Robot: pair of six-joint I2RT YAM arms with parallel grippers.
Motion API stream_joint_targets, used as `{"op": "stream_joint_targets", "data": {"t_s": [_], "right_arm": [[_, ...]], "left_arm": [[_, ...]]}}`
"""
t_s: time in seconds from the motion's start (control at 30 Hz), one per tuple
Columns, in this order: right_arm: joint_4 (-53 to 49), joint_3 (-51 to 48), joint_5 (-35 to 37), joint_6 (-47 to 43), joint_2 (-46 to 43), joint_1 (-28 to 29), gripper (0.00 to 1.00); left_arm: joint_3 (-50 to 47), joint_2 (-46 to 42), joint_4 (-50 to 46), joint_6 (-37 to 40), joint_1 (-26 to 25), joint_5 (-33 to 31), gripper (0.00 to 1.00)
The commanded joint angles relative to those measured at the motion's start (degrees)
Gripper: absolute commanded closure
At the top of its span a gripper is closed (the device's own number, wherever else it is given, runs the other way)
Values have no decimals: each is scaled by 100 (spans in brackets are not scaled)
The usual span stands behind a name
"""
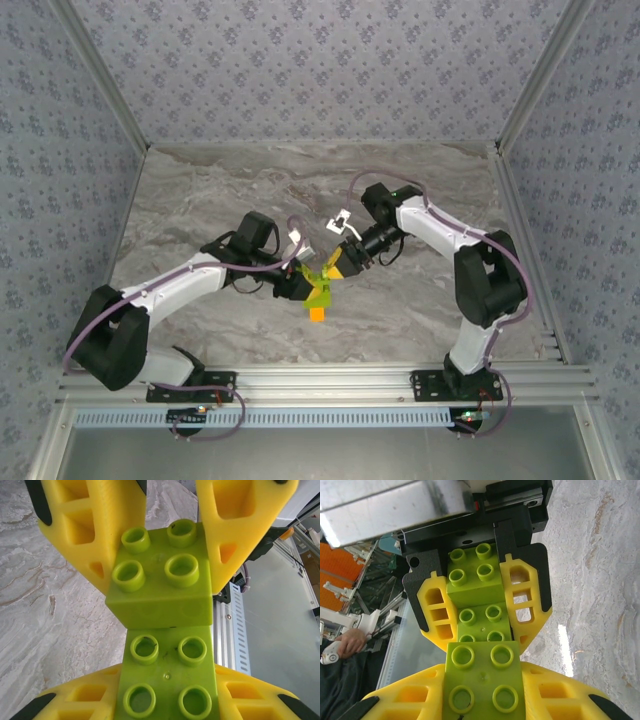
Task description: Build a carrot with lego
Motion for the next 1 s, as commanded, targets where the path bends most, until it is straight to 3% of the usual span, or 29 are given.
{"op": "stream_joint_targets", "data": {"t_s": [0.0,0.97], "right_arm": [[-175,-269,214,112,-159,56,88],[887,-1140,611,948,-359,454,88]], "left_arm": [[39,-124,395,-58,238,60,83],[-187,-239,1229,-652,800,-318,84]]}}
